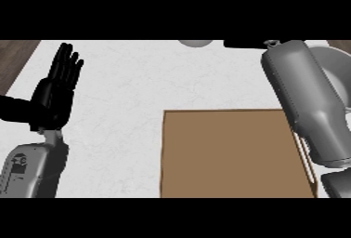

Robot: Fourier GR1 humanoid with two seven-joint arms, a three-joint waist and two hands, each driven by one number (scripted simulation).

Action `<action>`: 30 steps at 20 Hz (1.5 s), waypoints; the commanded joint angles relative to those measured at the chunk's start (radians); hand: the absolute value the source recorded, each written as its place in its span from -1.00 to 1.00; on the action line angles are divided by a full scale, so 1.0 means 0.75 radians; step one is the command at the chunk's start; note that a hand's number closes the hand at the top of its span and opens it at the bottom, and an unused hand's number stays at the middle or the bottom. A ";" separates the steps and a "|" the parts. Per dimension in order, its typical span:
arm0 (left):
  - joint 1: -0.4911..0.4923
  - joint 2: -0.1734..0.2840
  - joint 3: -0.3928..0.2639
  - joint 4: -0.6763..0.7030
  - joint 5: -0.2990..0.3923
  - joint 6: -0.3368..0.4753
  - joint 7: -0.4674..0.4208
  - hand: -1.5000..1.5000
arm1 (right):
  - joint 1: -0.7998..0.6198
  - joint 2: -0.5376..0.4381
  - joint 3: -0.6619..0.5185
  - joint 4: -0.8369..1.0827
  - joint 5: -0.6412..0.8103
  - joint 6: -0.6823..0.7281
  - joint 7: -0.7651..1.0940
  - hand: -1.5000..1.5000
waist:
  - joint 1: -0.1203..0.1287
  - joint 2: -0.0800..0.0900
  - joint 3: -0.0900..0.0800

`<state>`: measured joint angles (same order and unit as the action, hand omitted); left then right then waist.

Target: Pick the sweet potato from the tray and place it in the pot

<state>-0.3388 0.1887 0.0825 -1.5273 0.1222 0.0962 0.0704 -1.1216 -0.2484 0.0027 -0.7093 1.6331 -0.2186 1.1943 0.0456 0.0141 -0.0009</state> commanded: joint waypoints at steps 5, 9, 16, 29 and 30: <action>0.028 0.029 0.046 -0.002 -0.001 0.017 0.019 0.00 | 0.108 0.017 -0.127 -0.082 0.069 0.016 0.277 1.00 | -0.069 -0.026 0.001; 0.127 0.019 0.036 -0.069 0.026 -0.020 0.006 0.00 | 0.298 -0.046 -0.212 -0.189 0.045 -0.130 0.155 1.00 | -0.069 -0.025 0.002; 0.047 -0.002 0.039 -0.007 -0.015 0.038 0.013 0.00 | 0.620 -0.084 -0.321 -0.467 -0.047 -0.208 -0.063 1.00 | -0.089 -0.025 0.002; 0.094 0.034 0.073 -0.013 0.021 -0.052 -0.037 0.00 | 0.786 -0.177 -0.564 -0.385 -0.365 -0.221 -0.348 1.00 | -0.060 -0.020 0.002; 0.003 0.025 0.074 0.083 -0.013 -0.008 -0.038 0.00 | 0.776 -0.138 -0.609 -0.356 -0.438 -0.297 -0.359 1.00 | -0.070 -0.015 0.003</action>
<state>-0.2957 0.1997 0.1276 -1.5069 0.1217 0.0797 0.0357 -0.5642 -0.3691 -0.3812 -1.0042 1.4334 -0.3859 0.9664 -0.0010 0.0011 0.0005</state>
